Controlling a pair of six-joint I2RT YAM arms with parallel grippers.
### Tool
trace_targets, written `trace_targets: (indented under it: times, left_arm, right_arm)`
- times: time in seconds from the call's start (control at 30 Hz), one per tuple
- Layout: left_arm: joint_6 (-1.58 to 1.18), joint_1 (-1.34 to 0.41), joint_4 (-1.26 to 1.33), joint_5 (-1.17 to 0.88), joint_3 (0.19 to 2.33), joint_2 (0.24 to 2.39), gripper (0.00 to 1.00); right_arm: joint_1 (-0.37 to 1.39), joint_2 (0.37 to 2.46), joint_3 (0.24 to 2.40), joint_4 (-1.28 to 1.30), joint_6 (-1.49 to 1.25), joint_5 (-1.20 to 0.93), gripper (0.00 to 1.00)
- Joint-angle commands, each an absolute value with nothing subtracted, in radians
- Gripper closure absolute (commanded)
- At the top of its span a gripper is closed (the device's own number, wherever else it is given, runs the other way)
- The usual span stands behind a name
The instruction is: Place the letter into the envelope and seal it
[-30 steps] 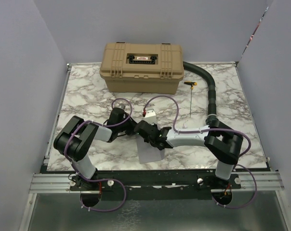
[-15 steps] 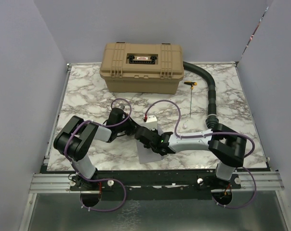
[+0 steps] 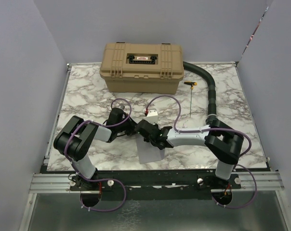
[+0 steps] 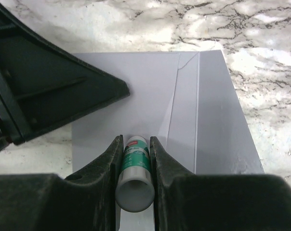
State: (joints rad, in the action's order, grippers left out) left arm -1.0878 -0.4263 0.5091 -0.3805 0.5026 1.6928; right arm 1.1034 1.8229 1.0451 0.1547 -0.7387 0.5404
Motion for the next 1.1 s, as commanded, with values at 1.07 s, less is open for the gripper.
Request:
trace_targets:
  times: [1.07]
  left_arm:
    - [-1.009, -0.413, 0.233, -0.279, 0.452, 1.751, 1.00]
  right_arm:
    - [1.104, 1.809, 0.905, 0.326, -0.779, 0.431, 1.00]
